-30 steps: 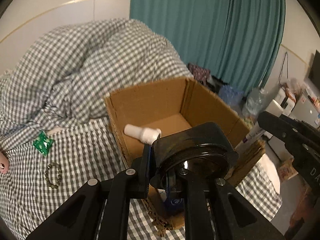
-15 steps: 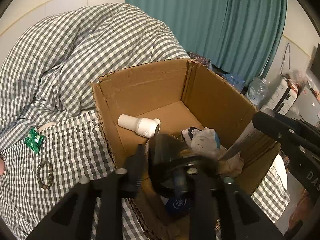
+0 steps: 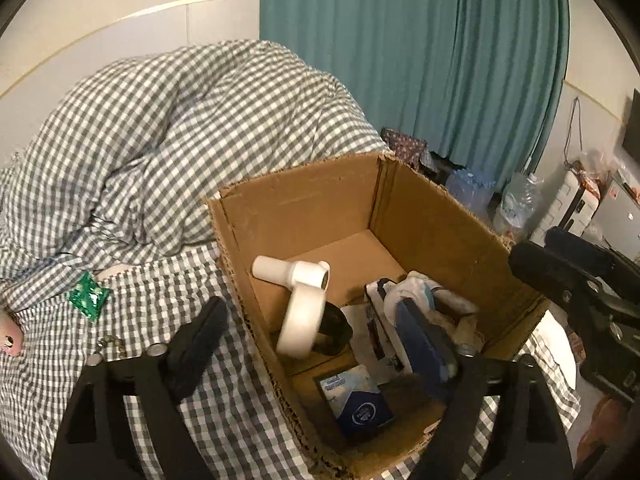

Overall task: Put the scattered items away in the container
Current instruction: 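Open both grippers over the box, dropping the cable and toothpaste tube inside, then move both grippers back toward the green packet and dark bead bracelet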

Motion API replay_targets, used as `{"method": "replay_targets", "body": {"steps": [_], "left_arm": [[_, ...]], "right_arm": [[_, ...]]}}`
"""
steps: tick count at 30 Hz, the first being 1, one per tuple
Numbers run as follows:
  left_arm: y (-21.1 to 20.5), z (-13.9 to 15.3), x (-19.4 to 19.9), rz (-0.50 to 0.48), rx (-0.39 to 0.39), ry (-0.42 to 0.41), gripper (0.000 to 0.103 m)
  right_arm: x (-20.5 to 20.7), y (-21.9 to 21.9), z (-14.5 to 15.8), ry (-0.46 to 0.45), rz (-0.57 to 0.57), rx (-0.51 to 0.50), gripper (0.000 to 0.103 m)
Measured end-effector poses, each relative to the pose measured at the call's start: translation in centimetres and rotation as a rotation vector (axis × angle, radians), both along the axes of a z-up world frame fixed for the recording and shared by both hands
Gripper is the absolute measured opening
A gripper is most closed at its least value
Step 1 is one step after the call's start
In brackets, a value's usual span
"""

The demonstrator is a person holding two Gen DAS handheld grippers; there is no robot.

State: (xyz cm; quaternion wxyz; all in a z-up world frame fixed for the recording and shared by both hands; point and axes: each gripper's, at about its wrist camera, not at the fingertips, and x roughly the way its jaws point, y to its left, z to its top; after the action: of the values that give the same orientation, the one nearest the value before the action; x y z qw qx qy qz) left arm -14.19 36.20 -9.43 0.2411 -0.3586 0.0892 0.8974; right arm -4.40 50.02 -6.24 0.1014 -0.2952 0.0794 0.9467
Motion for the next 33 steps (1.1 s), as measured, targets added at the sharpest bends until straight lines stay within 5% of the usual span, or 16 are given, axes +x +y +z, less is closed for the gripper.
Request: {"method": "replay_targets", "body": {"steps": [18, 33], "left_arm": [[-6.8, 6.0, 4.0, 0.093, 0.099, 0.138, 0.103], [-15.5, 8.6, 7.4, 0.226, 0.161, 0.204, 0.103]], "right_arm": [[4.8, -1.7, 3.3, 0.103, -0.034, -0.007, 0.103], [6.7, -8.2, 4.9, 0.114, 0.022, 0.051, 0.103]]}}
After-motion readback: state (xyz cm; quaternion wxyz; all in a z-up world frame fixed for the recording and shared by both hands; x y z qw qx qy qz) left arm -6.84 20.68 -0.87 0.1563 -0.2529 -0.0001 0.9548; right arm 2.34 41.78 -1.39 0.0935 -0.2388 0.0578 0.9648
